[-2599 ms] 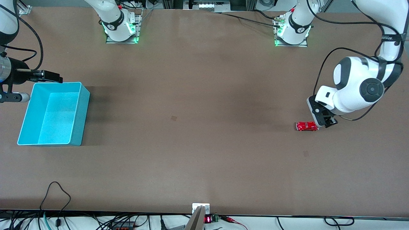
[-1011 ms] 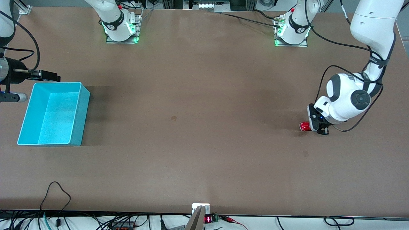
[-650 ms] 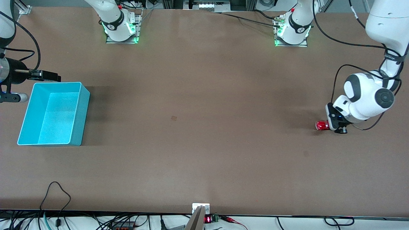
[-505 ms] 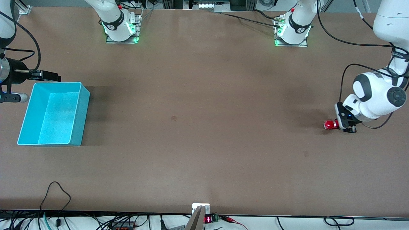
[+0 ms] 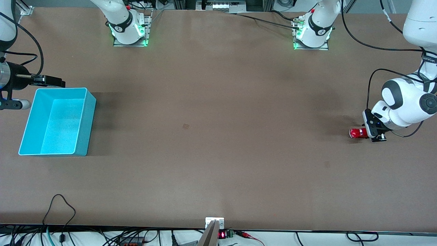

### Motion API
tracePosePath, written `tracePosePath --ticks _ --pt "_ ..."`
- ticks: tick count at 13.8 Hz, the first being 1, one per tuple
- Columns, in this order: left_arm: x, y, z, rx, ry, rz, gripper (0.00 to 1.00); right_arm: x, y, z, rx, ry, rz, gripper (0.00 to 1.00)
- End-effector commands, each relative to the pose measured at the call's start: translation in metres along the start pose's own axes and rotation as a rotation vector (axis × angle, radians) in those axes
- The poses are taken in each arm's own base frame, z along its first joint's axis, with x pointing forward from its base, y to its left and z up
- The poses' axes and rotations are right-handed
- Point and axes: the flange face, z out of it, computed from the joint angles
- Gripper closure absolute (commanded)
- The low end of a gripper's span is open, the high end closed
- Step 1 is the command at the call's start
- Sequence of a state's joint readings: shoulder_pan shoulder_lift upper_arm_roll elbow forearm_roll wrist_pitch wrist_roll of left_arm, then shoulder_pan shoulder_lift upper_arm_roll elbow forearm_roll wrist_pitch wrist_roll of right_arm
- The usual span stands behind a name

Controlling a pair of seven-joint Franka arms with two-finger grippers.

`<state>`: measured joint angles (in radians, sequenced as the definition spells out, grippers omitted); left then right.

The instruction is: Wind red beetle toy and store in blue box

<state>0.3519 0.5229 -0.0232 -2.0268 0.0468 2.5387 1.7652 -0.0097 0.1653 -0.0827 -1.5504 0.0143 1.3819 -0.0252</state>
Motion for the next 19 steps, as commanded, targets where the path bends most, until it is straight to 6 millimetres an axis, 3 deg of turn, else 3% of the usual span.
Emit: tracePosePath --ticks 1,7,10,14,16,19 --pt "0.001 -0.015 -0.031 -0.041 0.007 0.016 0.00 -0.002 0.003 -0.001 -0.011 -0.009 -0.004 0.00" --pt "0.012 -0.009 -0.103 -0.144 -0.002 -0.198 0.00 -0.002 0.003 -0.001 -0.011 -0.010 -0.004 0.00" --pt "0.029 -0.004 -0.142 -0.169 -0.025 -0.350 0.00 -0.003 0.003 0.000 -0.010 -0.016 -0.004 0.00" --pt "0.053 -0.014 -0.191 -0.249 -0.063 -0.496 0.00 -0.003 0.003 0.000 -0.010 -0.018 -0.004 0.00" --pt "0.066 -0.015 -0.204 -0.268 -0.081 -0.545 0.00 -0.003 0.003 0.000 -0.010 -0.018 -0.004 0.00" --pt "0.077 -0.017 -0.205 -0.266 -0.082 -0.535 0.00 -0.003 0.003 0.001 -0.010 -0.022 -0.004 0.00"
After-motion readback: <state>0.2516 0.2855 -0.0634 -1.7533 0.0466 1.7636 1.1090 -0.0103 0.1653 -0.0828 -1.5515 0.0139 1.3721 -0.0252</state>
